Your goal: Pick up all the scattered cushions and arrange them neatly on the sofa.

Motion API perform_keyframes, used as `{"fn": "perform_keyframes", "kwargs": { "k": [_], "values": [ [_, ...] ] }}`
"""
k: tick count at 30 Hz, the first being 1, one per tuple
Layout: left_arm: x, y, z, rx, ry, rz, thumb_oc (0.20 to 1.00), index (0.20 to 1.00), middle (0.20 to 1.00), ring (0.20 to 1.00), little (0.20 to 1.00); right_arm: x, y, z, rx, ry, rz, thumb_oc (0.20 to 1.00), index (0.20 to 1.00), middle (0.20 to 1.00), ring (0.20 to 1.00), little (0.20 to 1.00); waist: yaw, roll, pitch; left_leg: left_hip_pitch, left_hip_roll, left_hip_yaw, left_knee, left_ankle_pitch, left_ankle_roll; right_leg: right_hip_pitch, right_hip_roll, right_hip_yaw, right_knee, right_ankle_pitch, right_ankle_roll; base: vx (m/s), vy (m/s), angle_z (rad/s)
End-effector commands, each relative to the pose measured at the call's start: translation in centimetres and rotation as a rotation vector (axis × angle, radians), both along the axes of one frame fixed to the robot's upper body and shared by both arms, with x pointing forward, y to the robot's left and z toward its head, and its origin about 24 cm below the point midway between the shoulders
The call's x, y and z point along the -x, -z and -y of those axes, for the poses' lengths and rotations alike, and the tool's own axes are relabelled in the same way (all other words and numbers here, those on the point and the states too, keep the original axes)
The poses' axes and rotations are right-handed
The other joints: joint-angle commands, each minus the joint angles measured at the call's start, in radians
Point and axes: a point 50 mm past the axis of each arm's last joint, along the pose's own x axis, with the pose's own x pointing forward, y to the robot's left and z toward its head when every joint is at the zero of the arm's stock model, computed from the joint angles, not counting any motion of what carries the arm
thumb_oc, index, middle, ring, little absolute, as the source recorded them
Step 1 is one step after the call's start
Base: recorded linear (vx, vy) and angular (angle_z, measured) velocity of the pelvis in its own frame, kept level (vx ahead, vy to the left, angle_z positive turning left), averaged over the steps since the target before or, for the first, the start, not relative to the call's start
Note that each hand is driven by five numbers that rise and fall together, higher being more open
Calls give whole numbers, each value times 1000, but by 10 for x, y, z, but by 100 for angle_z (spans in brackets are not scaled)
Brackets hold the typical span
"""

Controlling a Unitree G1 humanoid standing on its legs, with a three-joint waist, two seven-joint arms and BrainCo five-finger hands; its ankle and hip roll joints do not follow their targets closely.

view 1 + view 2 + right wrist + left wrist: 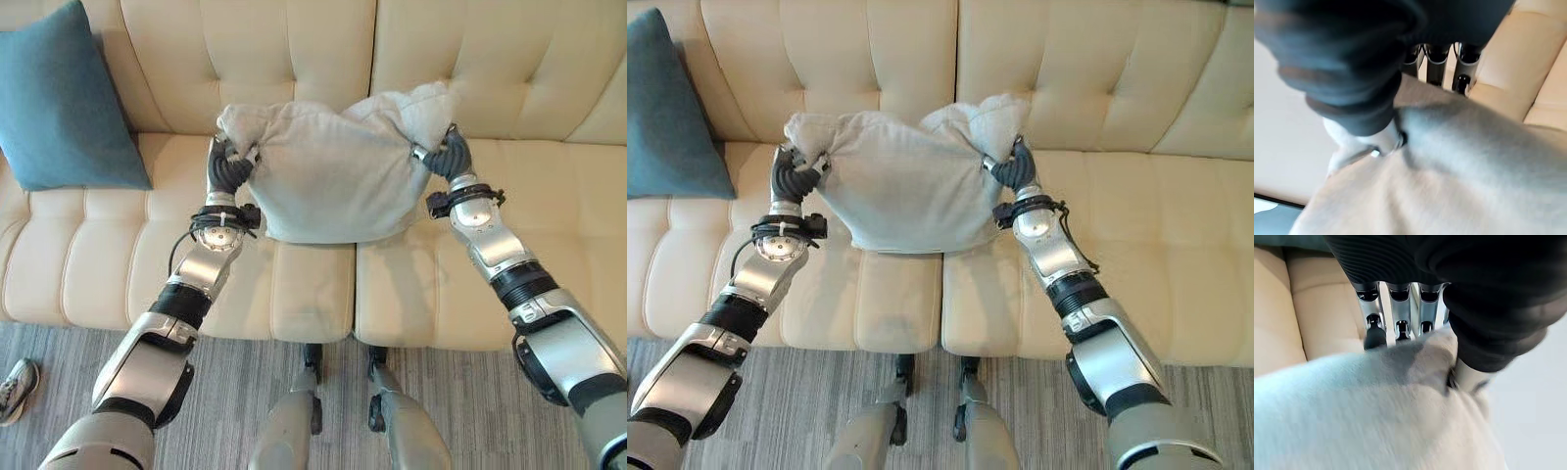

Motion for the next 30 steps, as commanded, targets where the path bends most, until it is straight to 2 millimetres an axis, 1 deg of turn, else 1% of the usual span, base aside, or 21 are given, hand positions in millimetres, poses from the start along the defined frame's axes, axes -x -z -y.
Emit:
{"fn": "perform_keyframes", "kwargs": {
  "k": [1,4,6,7,8,11,12,13,14,15,16,17,18,19,22,25,26,27,28,29,30],
  "values": [
    [5,-73,-7,-83,-17,275,1000,1000,1000,1000,1000,12,-86,0,49,-8,316,1000,1000,1000,1000,1000,7,-15,-34,8,19,34,-9,-32,-88,-35,-45,31,83,-116,125,30,-50,5],
    [7,-77,-23,-63,-42,274,1000,1000,1000,1000,1000,14,-94,17,47,47,327,1000,1000,1000,1000,1000,4,-15,-35,9,20,28,-9,-33,-89,-32,-44,26,88,-121,122,33,-22,3],
    [13,-75,-37,-26,-56,277,1000,1000,1000,1000,1000,17,-92,32,33,84,321,1000,1000,1000,1000,1000,0,-15,-36,23,22,31,-9,-37,-89,-20,-44,24,89,-126,121,21,-7,0],
    [13,-74,-37,-26,-56,277,1000,1000,1000,1000,1000,17,-92,32,33,84,321,1000,1000,1000,1000,1000,0,-15,-35,24,22,31,-9,-37,-89,-19,-44,24,89,-126,121,40,7,2],
    [20,-66,-55,-16,-85,255,1000,1000,1000,1000,1000,21,-86,42,17,99,316,1000,1000,1000,1000,1000,-7,-16,-42,40,23,38,-9,-45,-87,-5,-44,26,85,-128,120,41,13,3],
    [37,-42,-83,-15,-131,197,1000,1000,1000,1000,1000,34,-58,65,-21,117,273,1000,1000,1000,1000,1000,-18,-20,-57,72,23,48,-9,-61,-80,27,-42,26,74,-130,119,63,18,2],
    [44,-29,-89,-7,-135,166,1000,1000,1000,1000,1000,39,-45,72,-30,116,250,1000,1000,1000,1000,1000,-21,-23,-63,85,22,50,-9,-70,-76,37,-42,27,71,-131,119,54,17,3],
    [46,-26,-89,-9,-134,157,1000,1000,1000,1000,1000,40,-42,72,-30,115,242,1000,1000,1000,1000,1000,-20,-24,-67,89,22,51,-9,-71,-76,42,-41,28,68,-130,119,59,34,4],
    [56,-4,-97,18,-138,102,1000,1000,1000,1000,1000,49,-20,79,-44,101,195,1000,1000,1000,1000,1000,-23,-27,-76,105,20,54,-9,-83,-70,58,-41,30,63,-132,119,86,37,1],
    [72,25,-107,62,-149,27,1000,1000,1000,1000,1000,64,12,87,-47,87,113,1000,1000,1000,1000,1000,-28,-33,-88,129,17,57,-9,-94,-63,85,-41,34,53,-134,119,109,48,-1],
    [80,45,-112,94,-165,-37,1000,1000,1000,1000,1000,73,30,91,-33,79,59,1000,1000,1000,1000,1000,-33,-37,-93,140,17,60,-9,-99,-60,94,-41,37,49,-135,119,83,27,0],
    [82,48,-112,93,-164,-45,1000,1000,1000,1000,1000,75,33,91,-32,79,51,1000,1000,1000,1000,1000,-31,-37,-98,143,17,61,-9,-101,-60,98,-41,38,47,-135,120,78,44,-1],
    [107,89,-120,148,-183,-181,1000,1000,1000,1000,1000,101,73,104,-4,92,-91,1000,1000,1000,1000,1000,-43,-46,-114,172,15,67,-8,-115,-52,125,-42,37,38,-136,121,59,47,-6],
    [118,105,-125,162,-199,-241,1000,1000,1000,1000,1000,112,90,111,-15,104,-152,1000,1000,1000,1000,1000,-48,-50,-119,181,14,68,-6,-120,-49,133,-43,39,38,-137,122,73,71,-15],
    [166,165,-129,200,-233,-501,1000,1000,1000,1000,1000,157,154,125,-134,163,-374,1000,1000,1000,1000,1000,-63,-61,-142,224,11,73,2,-138,-37,172,-48,44,43,-143,125,24,87,-16],
    [212,216,-123,268,-265,-735,1000,1000,1000,1000,1000,194,211,121,-221,200,-597,1000,1000,1000,1000,1000,-80,-69,-156,263,6,84,10,-160,-22,190,-47,65,60,-142,134,-64,113,-19],
    [212,216,-123,268,-266,-735,1000,1000,1000,1000,1000,194,211,120,-222,200,-597,1000,1000,1000,1000,1000,-80,-70,-158,260,5,86,10,-157,-21,186,-47,67,59,-139,134,-148,130,-33],
    [232,238,-116,298,-256,-850,1000,1000,1000,1000,1000,210,239,113,-251,203,-719,1000,1000,1000,1000,1000,-90,-74,-161,272,0,95,4,-155,-13,176,-45,83,69,-123,144,-107,80,-29],
    [233,239,-116,297,-256,-851,1000,1000,1000,1000,1000,210,239,113,-251,203,-720,1000,1000,1000,1000,1000,-89,-74,-164,272,0,97,3,-155,-13,174,-45,85,69,-123,144,-286,132,-39],
    [243,253,-113,280,-251,-943,1000,1000,1000,1000,1000,217,256,104,-238,185,-800,1000,1000,1000,1000,1000,-94,-79,-151,271,-3,106,-4,-146,-5,147,-47,103,109,-92,163,-315,61,-53],
    [240,255,-111,265,-241,-956,1000,1000,1000,1000,1000,213,261,97,-229,171,-816,1000,1000,1000,1000,1000,-92,-79,-135,264,4,113,-4,-137,-3,122,-43,113,151,-94,171,-445,73,-67]
  ]
}}
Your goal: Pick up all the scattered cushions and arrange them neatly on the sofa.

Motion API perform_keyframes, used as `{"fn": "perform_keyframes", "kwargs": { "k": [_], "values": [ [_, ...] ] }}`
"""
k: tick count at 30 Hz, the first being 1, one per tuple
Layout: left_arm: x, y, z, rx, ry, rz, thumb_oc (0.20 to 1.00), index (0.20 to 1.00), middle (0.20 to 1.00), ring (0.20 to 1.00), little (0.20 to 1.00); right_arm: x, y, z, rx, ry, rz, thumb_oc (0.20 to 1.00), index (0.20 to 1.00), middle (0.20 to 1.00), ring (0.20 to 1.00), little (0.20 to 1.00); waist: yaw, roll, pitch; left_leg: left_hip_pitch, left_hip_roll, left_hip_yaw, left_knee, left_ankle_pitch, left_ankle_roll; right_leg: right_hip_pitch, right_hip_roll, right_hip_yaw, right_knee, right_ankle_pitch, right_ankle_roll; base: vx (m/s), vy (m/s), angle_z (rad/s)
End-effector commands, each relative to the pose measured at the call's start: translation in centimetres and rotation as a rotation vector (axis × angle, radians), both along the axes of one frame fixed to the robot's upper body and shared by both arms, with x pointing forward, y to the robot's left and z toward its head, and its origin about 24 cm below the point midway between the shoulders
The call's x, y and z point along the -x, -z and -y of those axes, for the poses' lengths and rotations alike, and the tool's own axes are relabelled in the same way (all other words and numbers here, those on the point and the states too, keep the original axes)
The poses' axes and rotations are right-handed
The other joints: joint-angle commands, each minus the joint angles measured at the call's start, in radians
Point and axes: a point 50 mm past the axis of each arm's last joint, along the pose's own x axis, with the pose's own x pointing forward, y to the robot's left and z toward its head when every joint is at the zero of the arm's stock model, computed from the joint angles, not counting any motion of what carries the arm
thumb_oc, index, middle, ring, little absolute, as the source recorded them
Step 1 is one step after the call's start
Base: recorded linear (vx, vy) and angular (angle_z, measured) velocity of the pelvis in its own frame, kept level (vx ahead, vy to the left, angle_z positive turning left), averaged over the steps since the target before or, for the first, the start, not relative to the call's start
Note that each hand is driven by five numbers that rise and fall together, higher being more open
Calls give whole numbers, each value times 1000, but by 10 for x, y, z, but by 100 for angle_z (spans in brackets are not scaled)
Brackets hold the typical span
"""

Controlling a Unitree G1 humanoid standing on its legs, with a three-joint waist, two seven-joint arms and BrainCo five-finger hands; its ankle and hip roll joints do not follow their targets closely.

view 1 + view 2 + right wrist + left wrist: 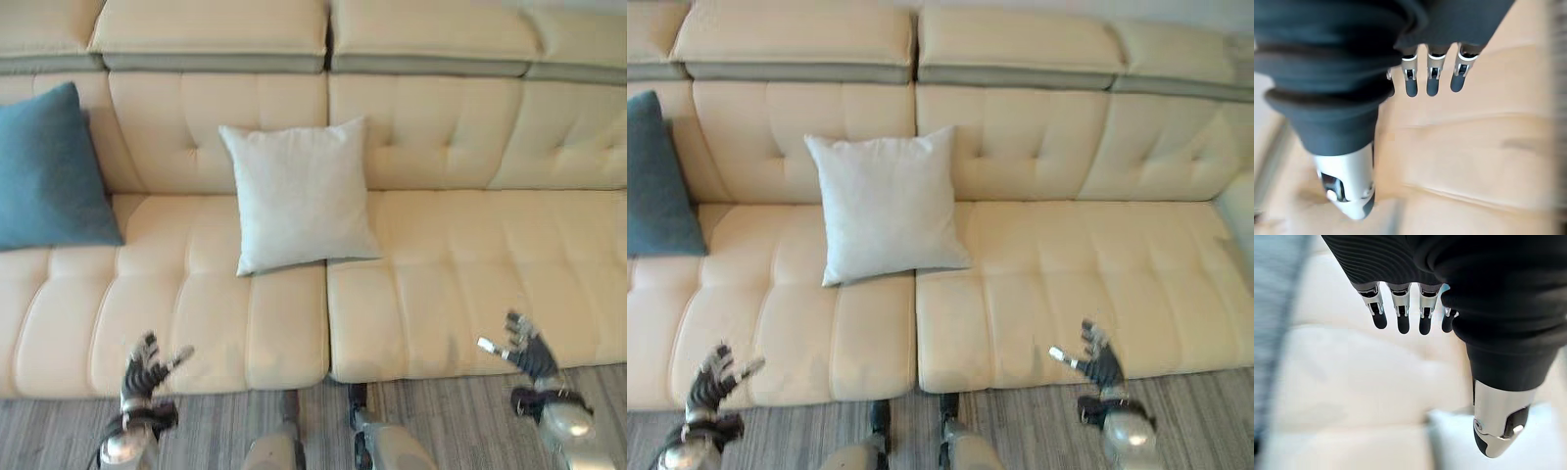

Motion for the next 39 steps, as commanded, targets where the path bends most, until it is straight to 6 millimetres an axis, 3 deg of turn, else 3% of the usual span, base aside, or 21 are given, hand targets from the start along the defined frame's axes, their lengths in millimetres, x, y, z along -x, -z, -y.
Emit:
{"fn": "perform_keyframes", "kwargs": {
  "k": [1,3,5,6,8,9,10,15,17,18,19,21,26,30,31,32,33,34,36,38,39],
  "values": [
    [-16,-8,-7,-86,96,2,1000,1000,1000,1000,1000,-27,-12,-8,78,-123,49,1000,1000,1000,1000,1000,-4,40,-4,14,23,-10,-2,-46,-28,-62,-33,-9,187,-75,107,-400,30,-72],
    [-22,-6,-4,-92,126,-9,1000,1000,1000,1000,1000,-25,-3,-14,59,-129,21,1000,1000,1000,1000,1000,10,52,14,-1,44,-8,11,-23,-26,-45,-28,-17,324,-160,85,-378,1,-43],
    [-25,-7,-2,-95,136,-7,1000,1000,1000,1000,1000,-23,1,-16,58,-133,7,1000,1000,1000,1000,1000,16,58,12,-16,53,-10,14,-11,-25,-38,-24,-12,397,-183,74,-308,-69,6],
    [-28,-7,-1,-102,146,-2,1000,1000,1000,1000,1000,-23,2,-17,57,-129,5,1000,1000,1000,1000,1000,29,64,7,-40,64,-19,15,13,-29,-10,-18,8,539,-192,70,-313,-116,1],
    [-27,-7,0,-104,145,-5,1000,1000,1000,1000,1000,-23,2,-15,69,-124,4,1000,1000,1000,1000,1000,34,64,0,-54,68,-22,17,20,-33,0,-16,14,540,-188,65,-219,-126,1],
    [-34,-8,7,-98,173,15,1000,1000,1000,1000,1000,-24,1,-17,64,-127,18,1000,1000,1000,1000,1000,50,51,-4,-75,64,-33,16,35,-42,85,-4,1,415,-279,38,-221,-274,8],
    [-42,-10,11,-87,180,42,1000,1000,1000,1000,1000,-33,-4,-18,62,-130,41,1000,1000,1000,1000,1000,58,36,-20,-146,68,-44,37,66,-63,139,24,18,253,-314,11,-220,-274,6],
    [-53,-11,25,-70,213,77,1000,1000,1000,1000,1000,-39,-13,-8,107,-119,63,1000,1000,1000,1000,1000,49,54,9,-228,68,-51,146,72,-103,153,52,33,105,-261,-16,-308,-131,10],
    [-52,-11,31,-72,271,68,1000,1000,1000,1000,1000,-34,-12,-4,113,-114,49,1000,1000,1000,1000,1000,24,38,11,-182,29,-89,238,-49,-73,124,19,15,107,-223,-11,-380,-4,19],
    [-50,-10,32,-66,270,61,1000,1000,1000,1000,1000,-31,-11,-3,116,-112,39,1000,1000,1000,1000,1000,15,34,7,-162,18,-103,260,-82,-69,112,12,16,111,-213,-10,-167,8,18],
    [-50,-10,32,-66,270,61,1000,1000,1000,1000,1000,-31,-11,-3,116,-112,39,1000,1000,1000,1000,1000,15,34,4,-166,18,-104,258,-79,-69,108,12,15,111,-211,-10,-109,24,8],
    [-50,-7,38,-42,274,56,1000,1000,1000,1000,1000,-27,-8,-4,106,-105,28,1000,1000,1000,1000,1000,-6,42,-13,-94,-14,-163,235,-126,-63,80,22,34,111,-198,-4,-79,75,-10],
    [-54,-6,43,-42,304,54,1000,1000,1000,1000,1000,-21,-1,-3,74,-57,7,1000,1000,1000,1000,1000,-39,47,-34,-59,-22,-170,166,-119,-50,60,33,69,115,-181,3,-6,67,-37],
    [-55,-11,39,-68,341,49,1000,1000,1000,1000,1000,-20,1,-5,51,-44,2,1000,1000,1000,1000,1000,-61,46,-24,-40,-15,-112,147,-124,-32,29,51,130,131,-164,14,-28,87,-74],
    [-55,-13,34,-84,336,46,1000,1000,1000,1000,1000,-25,0,-8,36,-48,12,1000,1000,1000,1000,1000,-66,41,-12,-30,-5,-57,144,-135,-22,4,67,166,147,-151,29,-69,32,-163],
    [-57,-16,31,-92,322,59,1000,1000,1000,1000,1000,-32,-1,-14,20,-55,31,1000,1000,1000,1000,1000,-60,36,-2,-23,12,9,136,-140,-19,-32,67,151,167,-139,42,-70,30,-213],
    [-58,-16,31,-92,321,59,1000,1000,1000,1000,1000,-32,-1,-14,19,-55,32,1000,1000,1000,1000,1000,-58,34,-5,-26,13,12,135,-137,-19,-37,68,154,166,-136,42,-56,-62,-213],
    [-61,-22,28,-105,317,80,1000,1000,1000,1000,1000,-36,-3,-18,4,-51,53,1000,1000,1000,1000,1000,-45,37,4,-12,42,81,127,-139,-22,-60,32,16,193,-146,44,-33,-93,-153],
    [-63,-27,26,-112,315,98,1000,1000,1000,1000,1000,-40,-5,-23,1,-60,67,1000,1000,1000,1000,1000,-18,56,1,18,85,150,108,-147,-37,-60,-39,-215,239,-199,33,47,-96,-167],
    [-60,-26,26,-109,308,95,1000,1000,1000,1000,1000,-43,-5,-28,4,-83,70,1000,1000,1000,1000,1000,-5,59,-5,38,111,223,112,-148,-45,-46,-89,-348,259,-213,25,66,-112,-178],
    [-56,-23,27,-101,311,78,1000,1000,1000,1000,1000,-43,-4,-30,5,-94,66,1000,1000,1000,1000,1000,0,55,-6,59,119,255,125,-159,-49,-40,-102,-369,264,-218,21,129,-204,-124]
  ]
}}
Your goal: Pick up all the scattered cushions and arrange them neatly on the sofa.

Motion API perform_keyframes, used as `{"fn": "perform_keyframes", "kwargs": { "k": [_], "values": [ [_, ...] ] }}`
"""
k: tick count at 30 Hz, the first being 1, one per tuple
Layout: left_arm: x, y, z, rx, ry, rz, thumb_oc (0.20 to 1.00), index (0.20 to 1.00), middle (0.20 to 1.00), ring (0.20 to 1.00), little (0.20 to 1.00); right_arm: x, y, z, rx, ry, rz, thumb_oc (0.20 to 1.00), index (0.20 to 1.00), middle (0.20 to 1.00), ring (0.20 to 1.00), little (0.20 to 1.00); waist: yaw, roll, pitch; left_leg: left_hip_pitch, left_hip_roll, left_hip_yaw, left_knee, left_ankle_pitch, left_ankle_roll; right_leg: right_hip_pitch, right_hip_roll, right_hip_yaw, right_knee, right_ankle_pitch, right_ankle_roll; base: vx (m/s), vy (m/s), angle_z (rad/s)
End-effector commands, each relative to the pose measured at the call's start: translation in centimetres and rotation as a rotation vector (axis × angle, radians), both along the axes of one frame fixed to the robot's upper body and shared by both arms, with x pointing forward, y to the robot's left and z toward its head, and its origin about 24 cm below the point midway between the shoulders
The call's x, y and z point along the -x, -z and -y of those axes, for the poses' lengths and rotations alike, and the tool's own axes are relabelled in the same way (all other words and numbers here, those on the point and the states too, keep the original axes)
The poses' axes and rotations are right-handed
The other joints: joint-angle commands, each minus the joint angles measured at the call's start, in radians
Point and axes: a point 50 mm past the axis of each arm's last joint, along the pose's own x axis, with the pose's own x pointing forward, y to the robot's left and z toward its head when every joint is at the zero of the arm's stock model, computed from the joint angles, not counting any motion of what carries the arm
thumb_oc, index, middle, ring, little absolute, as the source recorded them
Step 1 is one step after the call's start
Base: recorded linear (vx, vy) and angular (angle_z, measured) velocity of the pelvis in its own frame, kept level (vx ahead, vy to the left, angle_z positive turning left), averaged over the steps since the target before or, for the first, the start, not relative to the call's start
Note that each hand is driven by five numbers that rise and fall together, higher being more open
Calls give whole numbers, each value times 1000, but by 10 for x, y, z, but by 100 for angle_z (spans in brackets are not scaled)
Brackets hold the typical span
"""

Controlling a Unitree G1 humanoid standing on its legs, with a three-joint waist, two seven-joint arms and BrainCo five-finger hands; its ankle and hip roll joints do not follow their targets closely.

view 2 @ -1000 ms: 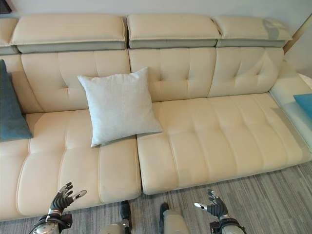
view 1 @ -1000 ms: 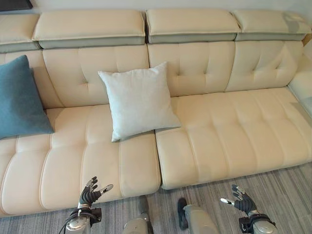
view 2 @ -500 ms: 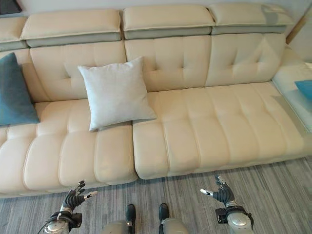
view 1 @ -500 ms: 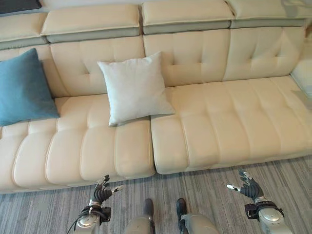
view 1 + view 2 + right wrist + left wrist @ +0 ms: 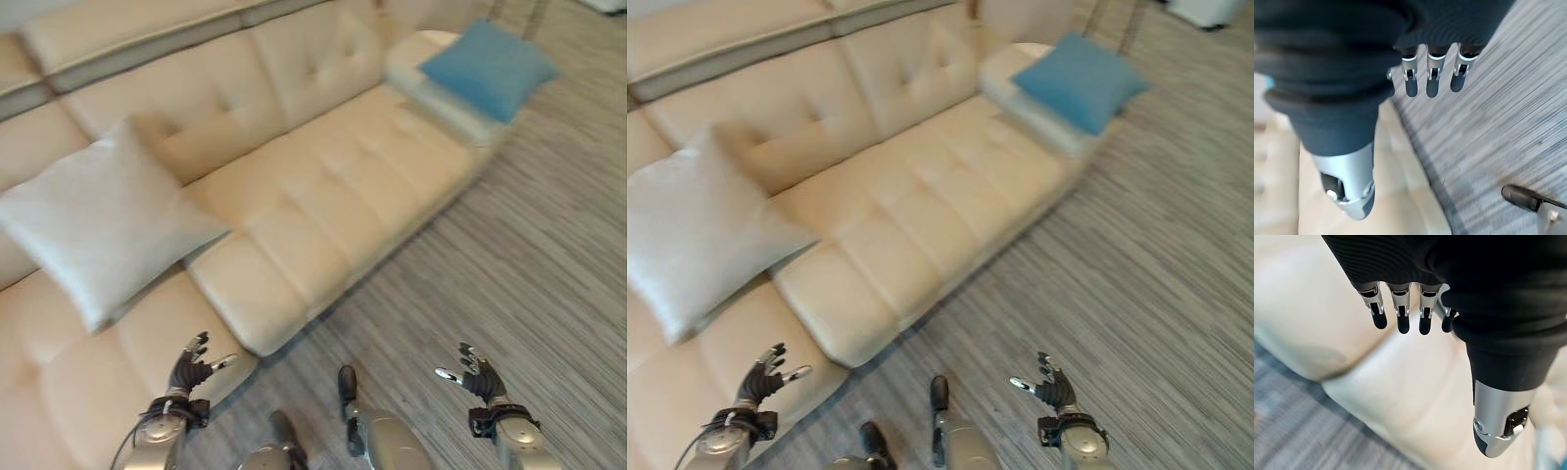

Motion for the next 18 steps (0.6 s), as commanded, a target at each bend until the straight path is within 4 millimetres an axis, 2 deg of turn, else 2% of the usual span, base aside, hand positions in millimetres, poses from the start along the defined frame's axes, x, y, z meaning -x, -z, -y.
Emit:
{"fn": "perform_keyframes", "kwargs": {
  "k": [1,3,5,6,7,8,9,10,12,13,14,15,16,18],
  "values": [
    [-4,-5,0,-40,47,19,1000,1000,1000,1000,1000,-15,-16,5,40,-22,84,1000,1000,1000,1000,1000,14,13,-28,-17,-17,-234,36,-77,-35,78,-32,28,0,1,112,200,-192,-151],
    [-1,-1,6,-21,58,10,1000,1000,1000,1000,1000,-12,-16,6,42,-23,79,1000,1000,1000,1000,1000,3,12,-31,-11,2,-217,128,-100,-36,100,-23,73,-23,-8,100,233,-213,-121],
    [-2,1,14,7,65,10,1000,1000,1000,1000,1000,-8,-17,11,53,-9,79,1000,1000,1000,1000,1000,-3,12,-19,-38,61,-235,312,-75,-48,143,8,114,-45,-23,70,266,-315,-93],
    [-4,2,18,20,69,15,1000,1000,1000,1000,1000,-8,-19,15,67,-5,83,1000,1000,1000,1000,1000,2,15,-5,-67,93,-277,424,-52,-53,167,34,136,-53,-33,48,302,-296,-69],
    [-5,3,23,38,62,23,1000,1000,1000,1000,1000,-8,-20,15,73,-7,84,1000,1000,1000,1000,1000,7,13,1,-89,92,-321,481,-28,-52,187,50,159,-58,-44,34,299,-229,-80],
    [-6,3,27,51,59,30,1000,1000,1000,1000,1000,-9,-23,17,84,-8,91,1000,1000,1000,1000,1000,13,13,7,-130,65,-382,521,-39,-42,208,63,183,-67,-51,27,297,-138,-56],
    [-6,4,30,66,59,33,1000,1000,1000,1000,1000,-10,-24,16,83,-16,95,1000,1000,1000,1000,1000,26,7,12,-182,15,-436,532,-59,-28,228,67,216,-75,-53,26,219,-83,-93],
    [-7,4,31,69,60,37,1000,1000,1000,1000,1000,-12,-26,16,84,-21,105,1000,1000,1000,1000,1000,37,-4,14,-238,-32,-461,505,-59,-5,234,64,233,-88,-37,30,231,-46,-105],
    [-5,5,33,65,72,27,1000,1000,1000,1000,1000,-11,-26,17,86,-14,110,1000,1000,1000,1000,1000,60,-11,14,-302,-81,-493,419,-68,6,265,70,267,-105,-50,42,289,-34,-106],
    [-4,5,33,63,78,23,1000,1000,1000,1000,1000,-11,-26,17,90,-12,111,1000,1000,1000,1000,1000,71,-7,14,-330,-96,-508,370,-43,4,280,79,281,-111,-59,44,386,-21,-73],
    [-1,5,33,59,74,21,1000,1000,1000,1000,1000,-10,-26,19,102,-10,108,1000,1000,1000,1000,1000,86,-1,14,-355,-112,-529,270,24,-7,301,99,295,-112,-75,45,388,1,-63],
    [-1,5,32,57,74,18,1000,1000,1000,1000,1000,-10,-26,18,104,-12,105,1000,1000,1000,1000,1000,98,6,10,-362,-123,-550,200,63,-16,313,112,310,-112,-80,44,451,0,-47],
    [0,5,31,52,65,21,1000,1000,1000,1000,1000,-10,-25,18,110,-15,102,1000,1000,1000,1000,1000,112,9,12,-384,-143,-574,139,86,-25,335,127,326,-112,-96,45,458,11,-53],
    [1,5,30,55,52,24,1000,1000,1000,1000,1000,-11,-24,16,112,-20,99,1000,1000,1000,1000,1000,133,14,5,-425,-150,-597,42,122,-33,375,146,365,-119,-120,45,470,27,-61]
  ]
}}
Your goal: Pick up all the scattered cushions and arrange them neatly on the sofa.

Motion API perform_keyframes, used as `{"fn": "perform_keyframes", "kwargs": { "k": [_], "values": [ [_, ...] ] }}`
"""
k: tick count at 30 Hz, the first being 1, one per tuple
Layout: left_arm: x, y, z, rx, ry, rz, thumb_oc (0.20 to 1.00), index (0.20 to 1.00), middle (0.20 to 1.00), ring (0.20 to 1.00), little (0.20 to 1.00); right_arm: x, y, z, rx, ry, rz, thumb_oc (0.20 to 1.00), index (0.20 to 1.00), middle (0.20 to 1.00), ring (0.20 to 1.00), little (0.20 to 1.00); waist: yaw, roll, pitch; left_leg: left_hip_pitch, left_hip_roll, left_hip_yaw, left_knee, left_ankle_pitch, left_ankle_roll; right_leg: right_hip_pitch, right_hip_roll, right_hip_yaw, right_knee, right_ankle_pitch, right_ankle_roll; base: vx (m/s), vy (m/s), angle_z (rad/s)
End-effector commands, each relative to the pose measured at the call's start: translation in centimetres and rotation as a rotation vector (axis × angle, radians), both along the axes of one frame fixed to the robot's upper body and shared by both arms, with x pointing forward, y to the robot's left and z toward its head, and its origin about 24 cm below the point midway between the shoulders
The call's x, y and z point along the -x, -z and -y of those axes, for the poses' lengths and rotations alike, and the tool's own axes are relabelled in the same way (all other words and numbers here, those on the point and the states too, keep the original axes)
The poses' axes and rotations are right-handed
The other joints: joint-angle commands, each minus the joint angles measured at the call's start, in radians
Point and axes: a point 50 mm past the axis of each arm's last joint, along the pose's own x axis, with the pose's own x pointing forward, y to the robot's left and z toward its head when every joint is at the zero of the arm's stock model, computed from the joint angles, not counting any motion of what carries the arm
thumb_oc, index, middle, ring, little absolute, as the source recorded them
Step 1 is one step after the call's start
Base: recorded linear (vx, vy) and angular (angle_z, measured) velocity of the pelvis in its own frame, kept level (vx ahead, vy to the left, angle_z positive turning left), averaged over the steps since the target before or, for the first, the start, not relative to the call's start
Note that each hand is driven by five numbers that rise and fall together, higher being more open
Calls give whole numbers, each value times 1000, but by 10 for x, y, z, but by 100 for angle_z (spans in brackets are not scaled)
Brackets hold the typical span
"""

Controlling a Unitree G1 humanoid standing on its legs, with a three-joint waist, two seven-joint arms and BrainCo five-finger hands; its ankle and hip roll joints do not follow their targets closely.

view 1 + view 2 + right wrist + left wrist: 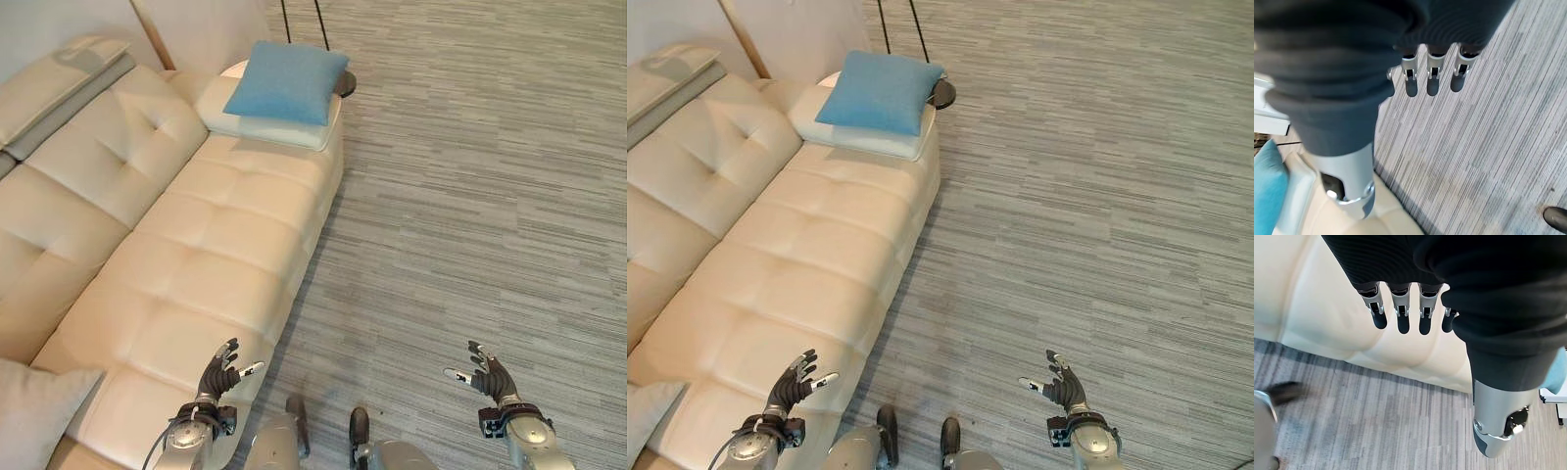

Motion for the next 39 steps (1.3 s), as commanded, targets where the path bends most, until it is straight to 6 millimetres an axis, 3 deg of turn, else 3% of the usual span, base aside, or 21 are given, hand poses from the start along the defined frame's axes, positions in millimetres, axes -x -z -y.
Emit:
{"fn": "perform_keyframes", "kwargs": {
  "k": [1,4,5,7,8,9,12,13,15,16,17,20,22,26,27,29,30,32,36,38,39],
  "values": [
    [-1,-14,-12,-64,-6,64,1000,1000,1000,1000,1000,-14,-16,2,24,-9,101,1000,1000,1000,1000,1000,57,-22,5,-69,-34,-12,-64,120,26,104,-25,68,103,-185,148,304,34,-44],
    [0,-13,-14,-72,-17,61,1000,1000,1000,1000,1000,-15,-16,2,29,-8,100,1000,1000,1000,1000,1000,69,-28,1,-83,-35,-7,-71,129,27,129,-27,89,103,-198,150,387,74,-48],
    [4,-14,-21,-79,-44,56,1000,1000,1000,1000,1000,-16,-17,-1,18,-21,104,1000,1000,1000,1000,1000,97,-37,-21,-82,-25,-3,-35,152,33,175,-34,127,121,-217,162,799,237,-57],
    [8,-11,-26,-95,-61,36,1000,1000,1000,1000,1000,-18,-17,-9,7,-55,103,1000,1000,1000,1000,1000,109,-67,-36,-72,-44,10,61,131,65,167,-100,129,252,-115,227,751,264,-96],
    [8,-11,-26,-95,-61,37,1000,1000,1000,1000,1000,-18,-17,-9,7,-55,103,1000,1000,1000,1000,1000,112,-65,-38,-74,-40,11,59,133,64,163,-97,131,252,-112,227,455,185,-116],
    [6,-13,-28,-109,-54,38,1000,1000,1000,1000,1000,-25,-22,-15,-5,-86,138,1000,1000,1000,1000,1000,107,-79,-40,-31,-47,33,81,89,85,102,-136,129,412,33,278,280,109,-69],
    [-1,-17,-30,-114,-61,60,1000,1000,1000,1000,1000,-32,-28,-22,-5,-121,171,1000,1000,1000,1000,1000,96,-59,-31,49,-29,50,59,46,103,-8,-155,97,545,97,285,430,177,-39],
    [-7,-20,-29,-122,-47,79,1000,1000,1000,1000,1000,-38,-34,-26,-4,-145,197,1000,1000,1000,1000,1000,64,-38,-9,142,-22,51,29,3,110,-107,-173,26,538,39,252,242,94,-36],
    [-8,-21,-28,-125,-39,83,1000,1000,1000,1000,1000,-39,-35,-26,-6,-147,203,1000,1000,1000,1000,1000,50,-27,-1,174,-21,48,20,-13,111,-150,-175,-4,526,6,241,415,94,-6],
    [-6,-20,-26,-121,-35,82,1000,1000,1000,1000,1000,-39,-37,-25,-6,-148,206,1000,1000,1000,1000,1000,29,-12,16,244,-18,48,5,-56,108,-219,-195,-76,449,-47,231,616,41,-8],
    [-6,-20,-26,-117,-38,82,1000,1000,1000,1000,1000,-40,-37,-25,-5,-149,205,1000,1000,1000,1000,1000,22,-11,18,276,-23,45,-5,-81,104,-249,-200,-91,395,-52,237,592,-33,-19],
    [-6,-19,-25,-116,-40,80,1000,1000,1000,1000,1000,-42,-38,-25,4,-146,207,1000,1000,1000,1000,1000,6,-14,29,329,-36,46,-22,-105,97,-294,-205,-118,238,6,249,362,-83,-1],
    [-7,-20,-24,-125,-33,89,1000,1000,1000,1000,1000,-42,-39,-24,9,-147,210,1000,1000,1000,1000,1000,-17,-3,37,403,-36,19,-37,-152,75,-342,-212,-105,71,71,286,585,-158,18],
    [-7,-18,-24,-134,-39,87,1000,1000,1000,1000,1000,-36,-35,-23,15,-147,191,1000,1000,1000,1000,1000,-44,-2,20,508,-32,-22,-53,-215,53,-363,-222,-54,78,113,296,624,-276,35],
    [-5,-13,-21,-93,-83,77,1000,1000,1000,1000,1000,-34,-32,-21,25,-155,173,1000,1000,1000,1000,1000,-53,24,8,485,32,-38,145,-103,5,-321,-188,-36,151,114,249,909,-517,74],
    [-6,-13,-21,-94,-83,78,1000,1000,1000,1000,1000,-34,-32,-21,24,-155,173,1000,1000,1000,1000,1000,-55,20,5,479,28,-40,145,-100,5,-325,-193,-36,149,117,249,358,-281,78],
    [-6,-11,-17,-64,-95,76,1000,1000,1000,1000,1000,-36,-36,-16,29,-139,193,1000,1000,1000,1000,1000,-43,20,21,357,70,-26,418,18,-1,-274,-189,-54,155,82,206,318,-350,83],
    [-6,-10,-19,-61,-109,71,1000,1000,1000,1000,1000,-35,-36,-9,35,-109,184,1000,1000,1000,1000,1000,-33,5,26,273,119,40,522,44,14,-218,-177,-69,153,28,164,412,-362,10],
    [-3,-2,-17,-51,-117,35,1000,1000,1000,1000,1000,-32,-35,1,49,-68,170,1000,1000,1000,1000,1000,3,1,24,143,79,131,391,-32,34,-97,-173,-85,127,-38,172,447,-125,-15],
    [2,1,-19,-50,-139,15,1000,1000,1000,1000,1000,-27,-33,6,57,-46,159,1000,1000,1000,1000,1000,15,11,17,100,73,172,227,-12,33,-49,-161,-102,123,-79,177,486,-11,19],
    [5,2,-20,-51,-153,7,1000,1000,1000,1000,1000,-25,-32,7,59,-37,154,1000,1000,1000,1000,1000,24,21,13,86,66,173,137,32,27,-21,-146,-107,127,-101,178,514,11,12]
  ]
}}
